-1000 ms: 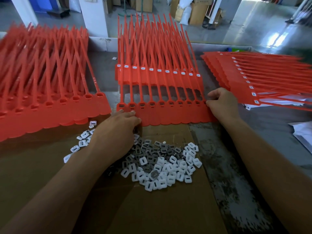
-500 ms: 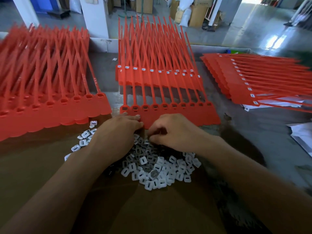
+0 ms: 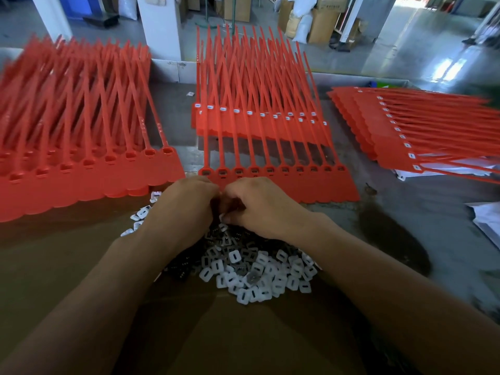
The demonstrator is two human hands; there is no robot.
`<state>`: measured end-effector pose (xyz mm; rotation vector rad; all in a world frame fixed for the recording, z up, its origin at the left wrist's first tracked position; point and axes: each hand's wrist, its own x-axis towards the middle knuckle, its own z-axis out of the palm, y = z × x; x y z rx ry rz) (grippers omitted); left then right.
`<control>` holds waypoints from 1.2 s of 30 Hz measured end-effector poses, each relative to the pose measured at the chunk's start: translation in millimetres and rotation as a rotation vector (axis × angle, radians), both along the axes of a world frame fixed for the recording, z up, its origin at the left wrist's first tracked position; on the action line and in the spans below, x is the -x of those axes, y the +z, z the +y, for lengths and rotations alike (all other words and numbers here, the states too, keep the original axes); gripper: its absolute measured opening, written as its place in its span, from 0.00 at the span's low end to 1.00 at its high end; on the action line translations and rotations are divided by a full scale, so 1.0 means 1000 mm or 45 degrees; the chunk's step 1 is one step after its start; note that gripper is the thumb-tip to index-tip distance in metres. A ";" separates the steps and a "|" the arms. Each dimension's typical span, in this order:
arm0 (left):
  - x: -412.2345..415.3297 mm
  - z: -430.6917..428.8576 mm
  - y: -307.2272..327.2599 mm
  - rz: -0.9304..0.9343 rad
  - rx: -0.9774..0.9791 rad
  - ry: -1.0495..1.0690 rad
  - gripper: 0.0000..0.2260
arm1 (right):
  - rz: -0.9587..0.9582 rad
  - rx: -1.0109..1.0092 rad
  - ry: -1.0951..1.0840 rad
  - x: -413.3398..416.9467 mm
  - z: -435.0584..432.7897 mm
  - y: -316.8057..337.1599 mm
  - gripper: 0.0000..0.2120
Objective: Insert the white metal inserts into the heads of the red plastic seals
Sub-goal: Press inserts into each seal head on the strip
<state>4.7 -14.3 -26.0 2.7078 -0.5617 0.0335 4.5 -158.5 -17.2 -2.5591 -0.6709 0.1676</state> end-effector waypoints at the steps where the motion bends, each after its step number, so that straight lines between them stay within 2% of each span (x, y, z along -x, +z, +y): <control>1: 0.000 0.000 0.000 0.002 -0.003 0.000 0.13 | 0.018 -0.032 -0.002 0.001 -0.001 0.001 0.07; 6: 0.001 0.001 0.001 -0.004 -0.024 -0.015 0.12 | 0.112 -0.144 -0.018 0.002 -0.005 0.004 0.04; 11: 0.001 0.001 0.001 0.002 -0.005 0.008 0.13 | 0.025 -0.125 -0.032 0.003 -0.005 0.005 0.06; 15: 0.001 0.001 0.001 0.014 -0.042 0.021 0.14 | 0.055 0.024 0.125 0.006 -0.002 0.006 0.08; 25: 0.000 0.001 -0.001 0.009 -0.084 0.006 0.13 | -0.094 0.337 0.167 0.012 0.005 0.003 0.11; 31: 0.002 0.001 0.001 -0.012 -0.064 0.000 0.11 | 0.095 -0.030 0.075 0.013 -0.002 0.009 0.06; 36: 0.001 0.001 0.001 -0.071 -0.147 -0.025 0.14 | 0.091 -0.107 -0.003 0.008 -0.007 0.010 0.06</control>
